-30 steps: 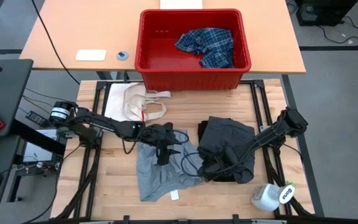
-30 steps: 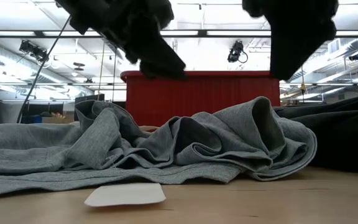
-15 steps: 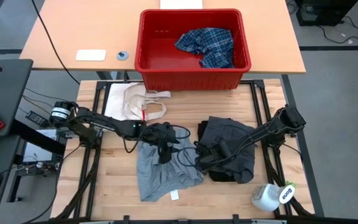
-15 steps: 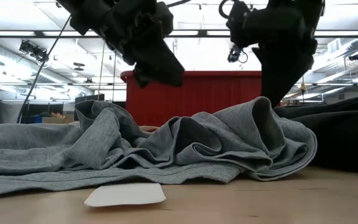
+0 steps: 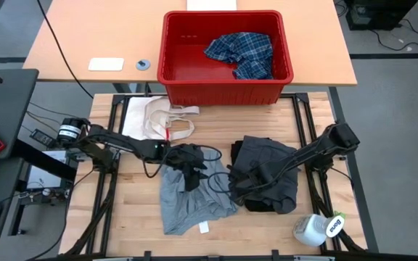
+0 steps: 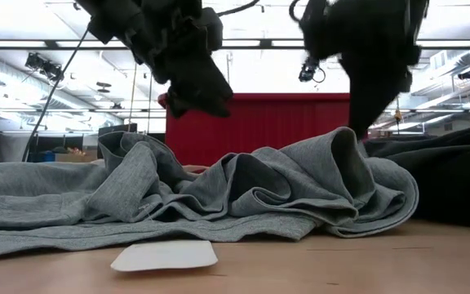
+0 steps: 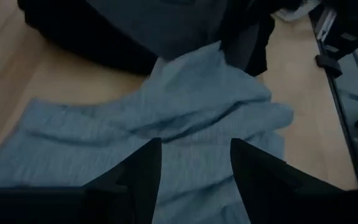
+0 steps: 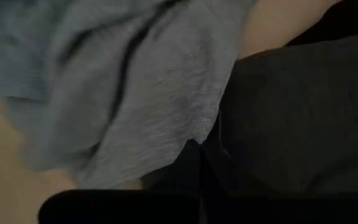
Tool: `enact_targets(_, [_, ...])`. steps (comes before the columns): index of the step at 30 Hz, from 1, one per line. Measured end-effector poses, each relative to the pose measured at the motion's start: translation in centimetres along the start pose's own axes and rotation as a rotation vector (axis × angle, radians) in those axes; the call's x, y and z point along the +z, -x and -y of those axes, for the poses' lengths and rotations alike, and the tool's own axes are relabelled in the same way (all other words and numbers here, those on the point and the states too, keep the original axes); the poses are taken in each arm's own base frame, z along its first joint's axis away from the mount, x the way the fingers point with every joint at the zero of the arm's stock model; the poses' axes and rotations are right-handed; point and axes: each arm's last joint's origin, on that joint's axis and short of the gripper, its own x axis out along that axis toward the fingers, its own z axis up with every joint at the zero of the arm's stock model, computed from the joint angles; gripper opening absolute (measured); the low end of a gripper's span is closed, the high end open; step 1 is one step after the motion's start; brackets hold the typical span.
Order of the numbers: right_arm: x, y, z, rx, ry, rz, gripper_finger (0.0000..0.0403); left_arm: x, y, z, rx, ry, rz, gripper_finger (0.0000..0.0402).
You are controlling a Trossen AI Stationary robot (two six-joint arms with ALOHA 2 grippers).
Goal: Fold Laundry from Bin
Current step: Fold the gray shirt
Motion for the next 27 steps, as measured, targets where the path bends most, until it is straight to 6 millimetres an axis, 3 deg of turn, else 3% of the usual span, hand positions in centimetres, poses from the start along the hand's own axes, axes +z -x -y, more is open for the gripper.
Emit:
enact_targets(8, [0.7, 3.7, 1.1, 0.089, -0.049, 0.058, 0.0004, 0.8, 1.5, 0.2, -0.016, 0.005, 0.044, 0.0194])
enact_targets(12, [1.2, 4.2, 1.2, 0.147, -0.072, 0.061, 0.0004, 1.0, 1.8, 0.1, -0.015, 0.016, 0.057, 0.0194])
enact_targets(17, [2.8, 4.6, -0.2, 0.34, -0.122, 0.157, 0.0003, 1.5, 2.8, 0.3, -0.029, 0.035, 0.087, 0.0194])
enact_targets(21, [4.6, 5.4, -1.2, 0.51, -0.19, 0.293, 0.0003, 2.4, 5.3, 0.9, -0.06, 0.035, 0.155, 0.0189])
enact_targets(27, [6.5, 6.3, -1.7, 0.626, -0.236, 0.468, 0.0003, 3.4, 11.0, 1.5, -0.088, 0.056, 0.275, 0.0172])
